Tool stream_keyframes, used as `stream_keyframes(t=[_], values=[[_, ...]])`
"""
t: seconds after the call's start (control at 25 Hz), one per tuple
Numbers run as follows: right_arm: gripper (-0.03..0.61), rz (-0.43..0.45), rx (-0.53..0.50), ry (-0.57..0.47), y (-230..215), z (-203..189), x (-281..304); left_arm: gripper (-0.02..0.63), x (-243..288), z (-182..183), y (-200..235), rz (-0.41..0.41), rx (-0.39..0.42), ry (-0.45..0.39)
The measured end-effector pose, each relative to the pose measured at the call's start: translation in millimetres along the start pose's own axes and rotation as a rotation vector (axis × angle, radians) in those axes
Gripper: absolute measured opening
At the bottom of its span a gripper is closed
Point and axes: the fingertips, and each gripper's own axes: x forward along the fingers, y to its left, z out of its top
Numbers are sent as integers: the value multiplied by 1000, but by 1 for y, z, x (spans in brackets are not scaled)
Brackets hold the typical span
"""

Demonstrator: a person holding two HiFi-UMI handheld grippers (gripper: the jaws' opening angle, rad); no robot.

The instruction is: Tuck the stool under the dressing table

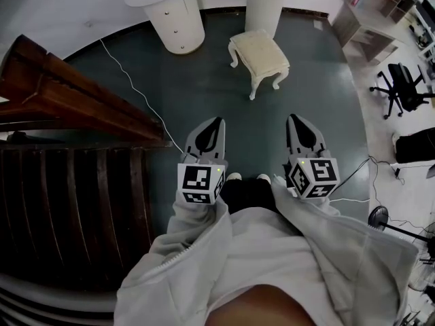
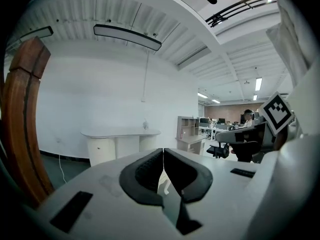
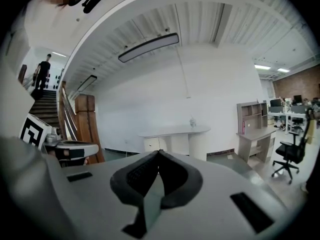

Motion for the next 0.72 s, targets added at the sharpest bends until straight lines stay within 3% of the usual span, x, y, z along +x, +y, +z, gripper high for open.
stream_keyframes(t=[0.52, 0.72], values=[[49, -83, 64, 21, 19, -32, -9, 18, -9, -29, 6, -92, 4, 44], [49, -122, 85, 40, 7, -40, -20, 18, -6, -36, -5, -121, -6, 65]])
